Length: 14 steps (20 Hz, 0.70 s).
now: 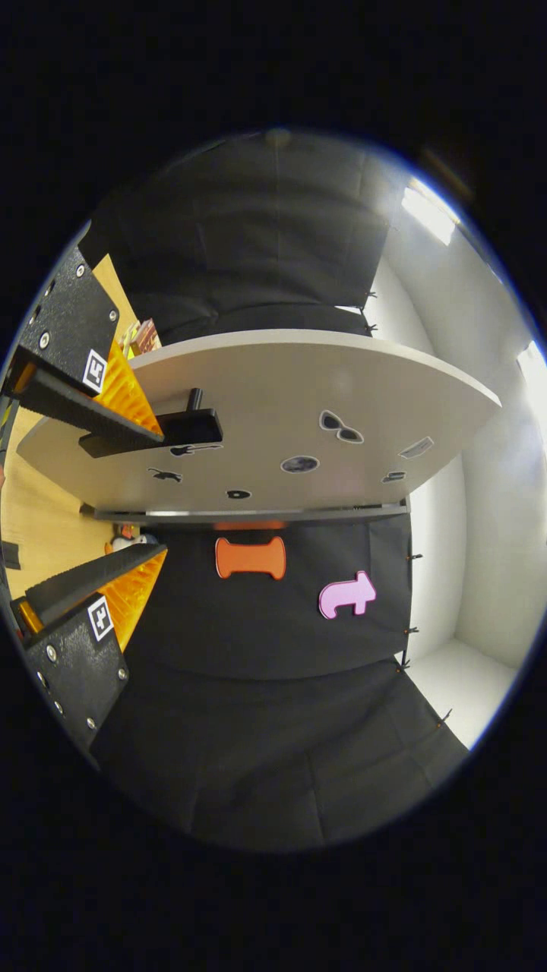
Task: Open the shoe cabinet door, grab the shoes and put them into the shoe cabinet, then close the shoe cabinet door.
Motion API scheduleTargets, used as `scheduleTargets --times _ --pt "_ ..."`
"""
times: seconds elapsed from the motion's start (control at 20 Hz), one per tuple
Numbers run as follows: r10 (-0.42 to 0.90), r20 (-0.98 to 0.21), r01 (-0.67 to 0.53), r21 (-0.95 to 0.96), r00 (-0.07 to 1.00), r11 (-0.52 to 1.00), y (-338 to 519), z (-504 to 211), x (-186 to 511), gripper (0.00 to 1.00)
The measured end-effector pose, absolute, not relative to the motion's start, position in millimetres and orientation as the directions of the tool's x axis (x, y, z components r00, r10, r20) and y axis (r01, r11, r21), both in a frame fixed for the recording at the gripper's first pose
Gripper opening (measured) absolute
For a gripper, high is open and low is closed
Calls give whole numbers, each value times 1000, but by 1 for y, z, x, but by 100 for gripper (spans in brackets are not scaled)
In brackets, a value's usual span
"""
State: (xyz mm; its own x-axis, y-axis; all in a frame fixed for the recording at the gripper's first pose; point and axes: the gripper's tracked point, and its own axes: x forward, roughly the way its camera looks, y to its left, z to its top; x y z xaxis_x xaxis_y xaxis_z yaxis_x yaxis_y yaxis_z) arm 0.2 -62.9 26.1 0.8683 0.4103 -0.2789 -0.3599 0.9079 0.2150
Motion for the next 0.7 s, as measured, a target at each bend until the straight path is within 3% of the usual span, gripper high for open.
scheduleTargets --times 0.7 --pt "622 -251 -536 335 742 775 -40 29 -17 83"
